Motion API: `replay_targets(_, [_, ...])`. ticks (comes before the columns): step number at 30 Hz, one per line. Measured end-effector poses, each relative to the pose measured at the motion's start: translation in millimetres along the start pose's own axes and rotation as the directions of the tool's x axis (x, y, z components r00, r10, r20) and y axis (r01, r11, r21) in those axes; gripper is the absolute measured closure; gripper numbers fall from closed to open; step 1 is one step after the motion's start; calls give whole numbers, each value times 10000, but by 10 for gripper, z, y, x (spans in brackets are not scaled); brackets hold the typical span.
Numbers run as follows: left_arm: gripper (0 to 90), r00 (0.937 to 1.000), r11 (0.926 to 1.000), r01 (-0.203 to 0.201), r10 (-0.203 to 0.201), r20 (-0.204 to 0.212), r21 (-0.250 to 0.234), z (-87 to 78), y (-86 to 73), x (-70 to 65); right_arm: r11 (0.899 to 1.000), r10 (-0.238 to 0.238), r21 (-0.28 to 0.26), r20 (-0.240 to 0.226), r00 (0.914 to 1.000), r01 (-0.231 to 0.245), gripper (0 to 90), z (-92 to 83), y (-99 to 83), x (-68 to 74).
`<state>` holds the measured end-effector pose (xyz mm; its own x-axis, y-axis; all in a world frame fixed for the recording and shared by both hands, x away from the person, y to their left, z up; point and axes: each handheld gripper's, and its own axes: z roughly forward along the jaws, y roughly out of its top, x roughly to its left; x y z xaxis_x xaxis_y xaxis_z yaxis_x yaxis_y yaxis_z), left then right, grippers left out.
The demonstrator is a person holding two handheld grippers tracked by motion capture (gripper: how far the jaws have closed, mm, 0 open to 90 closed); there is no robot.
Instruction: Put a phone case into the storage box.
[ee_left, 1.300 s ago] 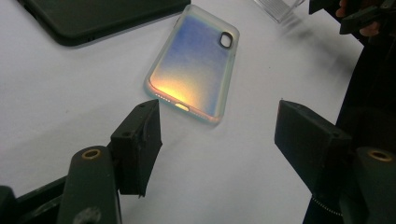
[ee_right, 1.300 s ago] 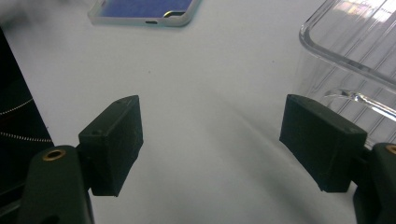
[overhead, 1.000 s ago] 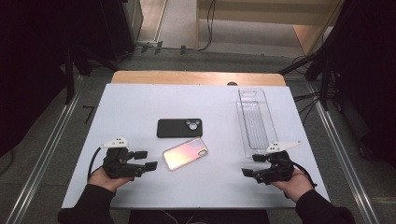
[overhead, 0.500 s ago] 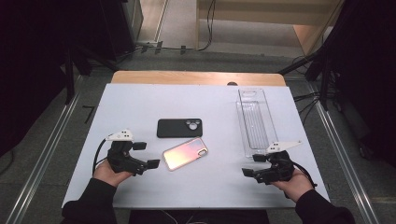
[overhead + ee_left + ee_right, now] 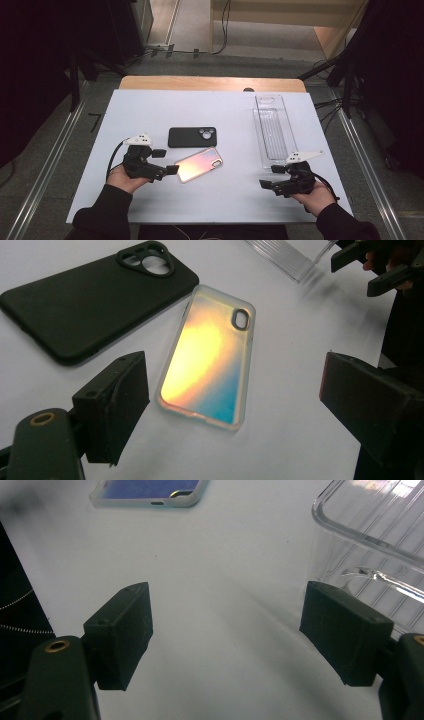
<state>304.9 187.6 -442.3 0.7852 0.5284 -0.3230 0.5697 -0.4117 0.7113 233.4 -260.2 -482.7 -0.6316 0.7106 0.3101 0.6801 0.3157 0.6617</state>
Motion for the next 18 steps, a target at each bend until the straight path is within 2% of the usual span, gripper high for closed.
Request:
replay_targets(6, [128, 9998, 9999, -7, 5, 189, 121, 87, 123, 17, 10000, 18, 20, 4, 10000, -18, 192, -1, -2, 3])
replay_targets(11, [128, 9999, 9999, -28, 27, 156, 117, 178, 223, 45, 10000, 62, 21, 6, 10000, -62, 191, 0, -1, -4])
replay_targets(18, [127, 9992, 9985, -380, 384, -78, 403, 285, 303, 68, 10000, 11, 18, -136, 9999, -10, 182, 17, 5, 10])
